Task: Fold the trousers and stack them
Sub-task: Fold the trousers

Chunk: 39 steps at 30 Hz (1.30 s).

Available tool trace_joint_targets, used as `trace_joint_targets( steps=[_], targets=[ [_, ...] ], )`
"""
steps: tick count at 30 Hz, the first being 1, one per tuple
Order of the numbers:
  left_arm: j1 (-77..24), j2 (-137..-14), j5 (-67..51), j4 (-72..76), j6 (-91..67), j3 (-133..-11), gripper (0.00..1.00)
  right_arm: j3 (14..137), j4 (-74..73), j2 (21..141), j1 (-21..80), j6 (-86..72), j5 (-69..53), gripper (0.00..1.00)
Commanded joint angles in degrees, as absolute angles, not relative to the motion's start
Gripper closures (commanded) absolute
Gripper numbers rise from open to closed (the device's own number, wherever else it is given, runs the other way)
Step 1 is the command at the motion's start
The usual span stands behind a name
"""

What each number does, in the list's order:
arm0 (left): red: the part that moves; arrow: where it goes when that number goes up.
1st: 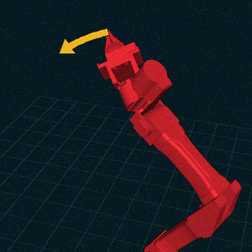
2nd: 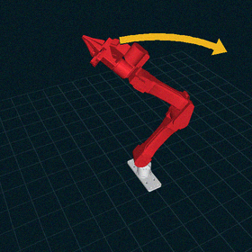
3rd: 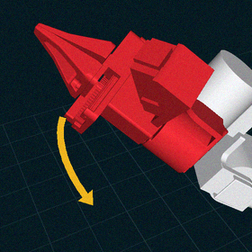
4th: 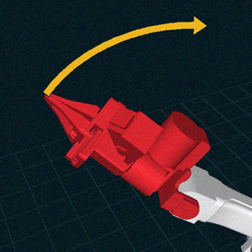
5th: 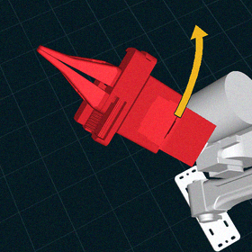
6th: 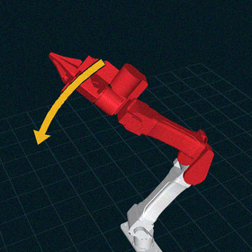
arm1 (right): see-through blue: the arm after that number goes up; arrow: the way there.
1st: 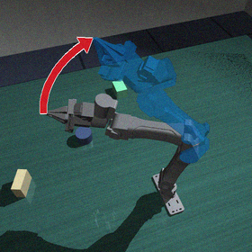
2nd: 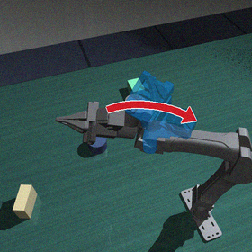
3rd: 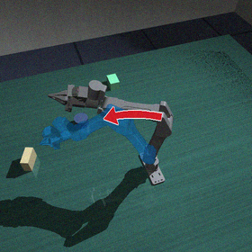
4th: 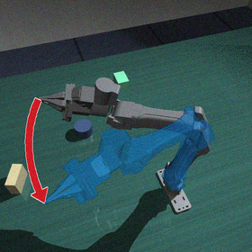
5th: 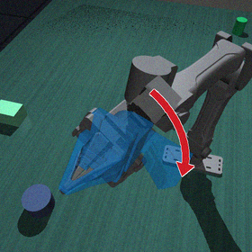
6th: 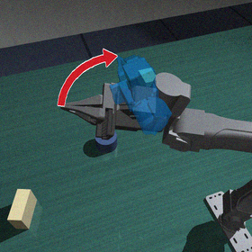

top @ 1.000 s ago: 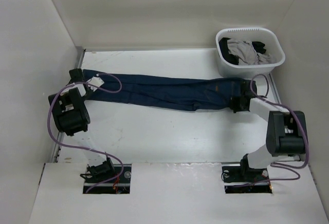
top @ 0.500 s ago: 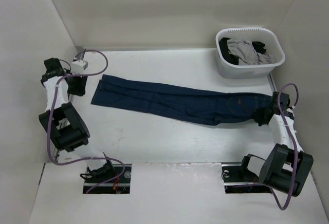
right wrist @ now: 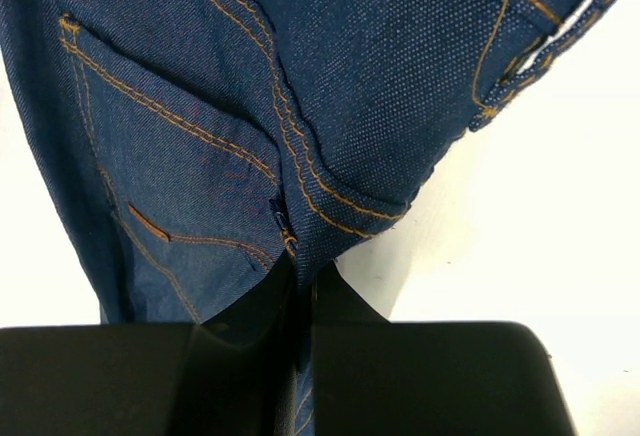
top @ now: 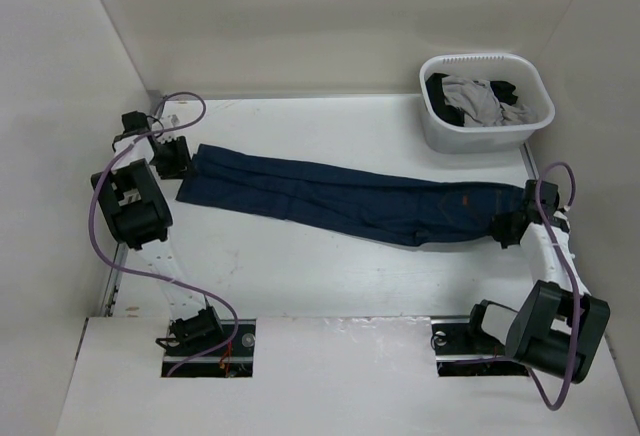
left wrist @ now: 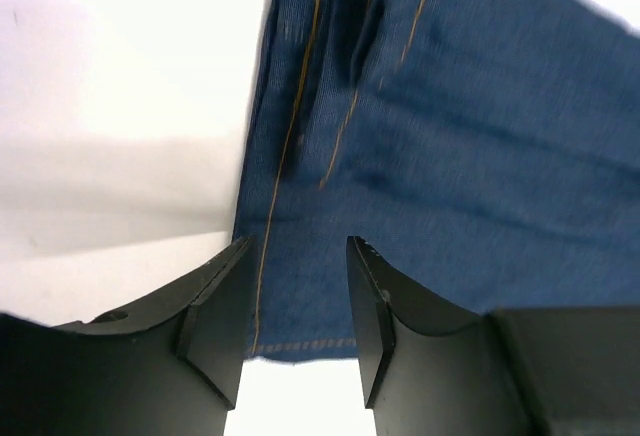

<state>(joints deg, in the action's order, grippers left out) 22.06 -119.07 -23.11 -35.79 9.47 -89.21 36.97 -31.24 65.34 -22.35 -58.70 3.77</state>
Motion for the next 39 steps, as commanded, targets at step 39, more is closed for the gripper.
trace_joint_targets(
  steps=[39],
  targets=[
    [19.3,-116.5,-20.7,-47.8,18.3,-109.1,1.0,40.1,-34.0,64.6,-20.3,-55.9,10.9,0.99]
  ],
)
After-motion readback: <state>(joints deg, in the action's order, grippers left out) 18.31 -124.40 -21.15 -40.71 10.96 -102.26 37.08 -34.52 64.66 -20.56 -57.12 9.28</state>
